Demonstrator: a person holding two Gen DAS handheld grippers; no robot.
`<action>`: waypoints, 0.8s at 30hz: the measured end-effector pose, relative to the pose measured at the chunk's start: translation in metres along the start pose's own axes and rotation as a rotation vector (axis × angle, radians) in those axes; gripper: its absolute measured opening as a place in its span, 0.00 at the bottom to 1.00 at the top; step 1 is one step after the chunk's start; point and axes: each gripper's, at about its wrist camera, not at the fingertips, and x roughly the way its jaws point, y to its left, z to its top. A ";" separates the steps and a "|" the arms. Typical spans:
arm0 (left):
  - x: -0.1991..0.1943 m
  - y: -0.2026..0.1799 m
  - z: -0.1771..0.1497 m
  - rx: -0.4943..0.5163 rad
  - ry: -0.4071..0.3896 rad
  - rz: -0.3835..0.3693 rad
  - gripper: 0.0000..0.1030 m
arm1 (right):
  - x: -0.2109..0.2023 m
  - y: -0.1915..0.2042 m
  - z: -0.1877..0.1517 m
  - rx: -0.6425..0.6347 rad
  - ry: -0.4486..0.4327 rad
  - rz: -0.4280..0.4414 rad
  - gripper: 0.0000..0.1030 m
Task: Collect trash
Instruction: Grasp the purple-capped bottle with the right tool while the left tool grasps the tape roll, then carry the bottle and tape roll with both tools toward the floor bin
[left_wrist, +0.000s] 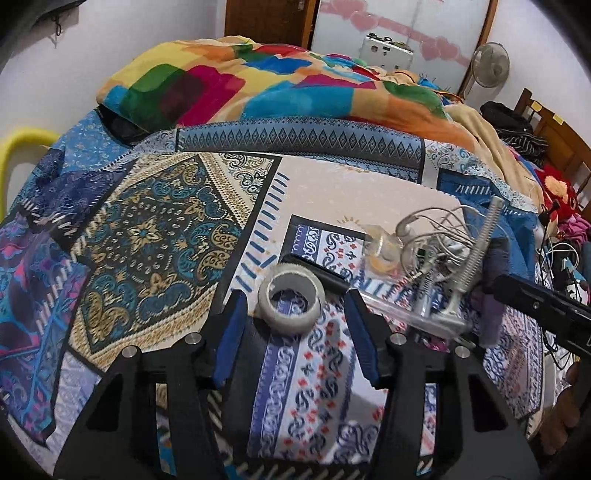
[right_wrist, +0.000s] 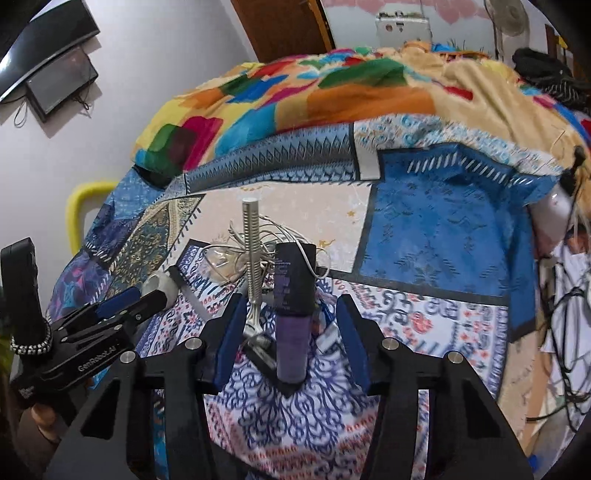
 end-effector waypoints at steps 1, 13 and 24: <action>0.004 0.001 0.000 0.000 0.002 0.003 0.53 | 0.005 -0.001 0.002 0.006 0.010 0.008 0.46; -0.008 -0.005 -0.008 0.017 -0.015 -0.006 0.36 | 0.005 0.001 -0.002 -0.050 0.004 -0.040 0.23; -0.089 -0.020 -0.034 0.049 -0.028 -0.031 0.36 | -0.029 0.000 -0.027 -0.077 0.102 -0.009 0.23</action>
